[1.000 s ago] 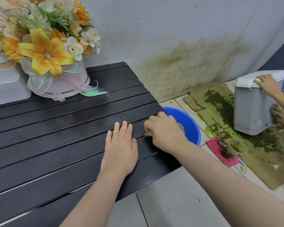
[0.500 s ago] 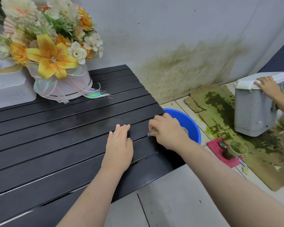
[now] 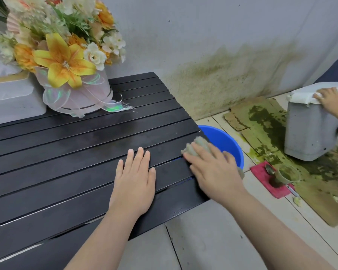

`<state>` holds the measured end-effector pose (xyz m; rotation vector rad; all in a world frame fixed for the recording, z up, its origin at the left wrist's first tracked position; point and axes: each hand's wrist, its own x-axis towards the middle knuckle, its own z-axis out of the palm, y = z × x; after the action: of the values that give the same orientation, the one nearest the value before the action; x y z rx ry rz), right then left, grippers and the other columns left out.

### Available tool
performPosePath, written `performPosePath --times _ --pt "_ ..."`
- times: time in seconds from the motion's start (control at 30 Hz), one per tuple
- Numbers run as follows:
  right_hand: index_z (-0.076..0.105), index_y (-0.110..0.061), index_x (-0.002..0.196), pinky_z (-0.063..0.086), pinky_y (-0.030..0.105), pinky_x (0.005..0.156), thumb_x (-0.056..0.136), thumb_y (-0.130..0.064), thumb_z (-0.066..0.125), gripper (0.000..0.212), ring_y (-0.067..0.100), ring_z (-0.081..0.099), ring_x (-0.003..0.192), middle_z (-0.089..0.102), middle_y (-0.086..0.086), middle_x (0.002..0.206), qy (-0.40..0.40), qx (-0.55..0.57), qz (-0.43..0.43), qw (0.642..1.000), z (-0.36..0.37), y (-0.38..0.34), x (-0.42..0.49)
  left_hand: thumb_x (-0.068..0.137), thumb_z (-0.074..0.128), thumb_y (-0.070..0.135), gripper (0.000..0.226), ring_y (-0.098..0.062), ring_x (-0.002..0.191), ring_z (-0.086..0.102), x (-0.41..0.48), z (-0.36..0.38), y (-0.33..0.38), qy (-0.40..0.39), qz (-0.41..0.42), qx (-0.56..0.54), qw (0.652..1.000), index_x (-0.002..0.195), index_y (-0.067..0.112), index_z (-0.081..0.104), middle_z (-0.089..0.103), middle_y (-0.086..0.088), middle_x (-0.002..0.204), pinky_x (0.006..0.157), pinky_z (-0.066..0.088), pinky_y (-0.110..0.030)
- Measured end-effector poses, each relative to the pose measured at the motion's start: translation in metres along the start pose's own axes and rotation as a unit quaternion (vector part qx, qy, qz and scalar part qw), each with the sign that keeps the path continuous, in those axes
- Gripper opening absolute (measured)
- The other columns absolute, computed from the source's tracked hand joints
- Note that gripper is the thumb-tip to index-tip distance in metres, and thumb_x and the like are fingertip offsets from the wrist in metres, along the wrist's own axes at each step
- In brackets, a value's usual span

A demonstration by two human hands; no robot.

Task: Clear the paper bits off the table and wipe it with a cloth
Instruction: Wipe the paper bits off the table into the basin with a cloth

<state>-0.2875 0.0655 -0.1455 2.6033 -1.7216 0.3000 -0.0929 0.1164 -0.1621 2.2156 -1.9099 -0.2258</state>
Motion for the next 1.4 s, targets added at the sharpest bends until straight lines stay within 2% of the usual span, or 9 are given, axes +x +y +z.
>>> performPosePath --times 0.13,0.23,0.4,0.53,0.63,0.8,1.0,1.2,1.4 --pt "0.019 -0.034 0.146 0.033 0.046 0.104 0.099 -0.033 0.03 0.048 0.025 0.023 0.139 0.024 -0.005 0.154 -0.053 0.045 0.124 0.99 -0.001 0.026 0.024 0.096 0.01 0.037 0.054 -0.016 0.145 -0.009 0.001 0.002 0.0 0.002 -0.002 0.0 1.0 0.148 0.022 0.004 0.0 0.006 0.159 0.117 -0.003 -0.038" --pt "0.008 -0.022 0.149 0.028 0.045 0.109 0.098 -0.029 0.027 0.055 0.032 0.021 0.14 0.026 0.001 0.154 -0.019 0.031 0.042 0.998 0.009 -0.017 0.014 0.096 0.01 0.037 0.055 -0.016 0.145 -0.009 0.001 0.002 0.001 0.006 -0.004 -0.005 1.0 0.148 0.022 0.004 -0.001 0.006 0.159 0.117 -0.002 -0.038" --pt "0.043 -0.017 0.139 0.021 0.048 0.113 0.094 -0.019 0.038 0.045 0.034 0.032 0.137 0.042 0.003 0.147 -0.021 0.09 -0.105 0.99 0.006 -0.015 0.008 0.096 0.011 0.037 0.055 -0.017 0.145 -0.01 0.0 0.002 0.001 0.008 -0.009 -0.008 1.0 0.148 0.021 0.003 -0.002 0.005 0.159 0.118 -0.002 -0.037" --pt "0.019 -0.04 0.144 -0.008 0.053 0.113 0.099 -0.039 0.023 0.046 0.02 -0.001 0.145 0.007 -0.018 0.157 -0.101 0.091 0.079 0.988 0.009 0.022 0.036 0.096 0.011 0.037 0.055 -0.017 0.145 -0.01 0.001 0.003 0.002 0.007 -0.006 -0.014 1.0 0.148 0.021 0.002 -0.002 0.004 0.159 0.118 -0.002 -0.038" --pt "0.02 -0.028 0.145 0.0 0.054 0.114 0.098 -0.037 0.025 0.049 0.025 0.005 0.144 0.013 -0.006 0.158 -0.034 0.062 0.138 0.988 0.015 -0.018 0.05 0.097 0.016 0.035 0.054 -0.016 0.145 -0.005 0.005 0.002 -0.003 0.006 -0.004 -0.031 0.999 0.148 0.02 0.008 0.004 0.004 0.159 0.117 0.0 -0.037" --pt "0.016 -0.031 0.147 0.004 0.048 0.115 0.099 -0.035 0.023 0.048 0.025 0.0 0.145 0.01 -0.007 0.158 -0.078 0.101 -0.04 0.991 0.026 -0.023 0.065 0.098 0.017 0.03 0.052 -0.019 0.146 -0.003 0.036 -0.005 -0.02 -0.005 -0.008 -0.005 1.0 0.147 0.016 0.007 0.003 0.0 0.159 0.118 0.006 -0.039" --pt "0.013 -0.023 0.148 0.005 0.048 0.116 0.1 -0.032 0.021 0.05 0.025 -0.002 0.145 0.005 -0.001 0.159 -0.104 0.131 0.124 0.978 0.019 0.015 0.124 0.097 0.012 0.035 0.054 -0.016 0.145 -0.009 0.04 0.001 -0.019 -0.005 -0.018 0.01 1.0 0.148 0.02 0.001 -0.004 0.003 0.159 0.119 0.002 -0.038" --pt "0.019 -0.022 0.147 0.005 0.041 0.116 0.097 -0.039 0.031 0.054 0.026 0.003 0.144 0.014 0.001 0.158 -0.075 0.077 -0.078 0.991 0.036 -0.02 0.119 0.097 0.013 0.035 0.054 -0.014 0.145 -0.01 0.039 0.001 -0.02 0.01 -0.02 -0.015 1.0 0.148 0.021 0.001 -0.003 0.005 0.159 0.118 -0.001 -0.036" --pt "0.016 -0.021 0.147 0.015 0.044 0.116 0.099 -0.032 0.03 0.051 0.026 0.005 0.144 0.006 0.001 0.159 -0.098 0.141 0.08 0.982 0.017 0.009 0.132 0.097 0.012 0.035 0.054 -0.014 0.144 -0.013 0.039 0.0 -0.02 0.006 -0.021 -0.018 1.0 0.147 0.022 -0.001 -0.007 0.005 0.158 0.119 -0.002 -0.036"
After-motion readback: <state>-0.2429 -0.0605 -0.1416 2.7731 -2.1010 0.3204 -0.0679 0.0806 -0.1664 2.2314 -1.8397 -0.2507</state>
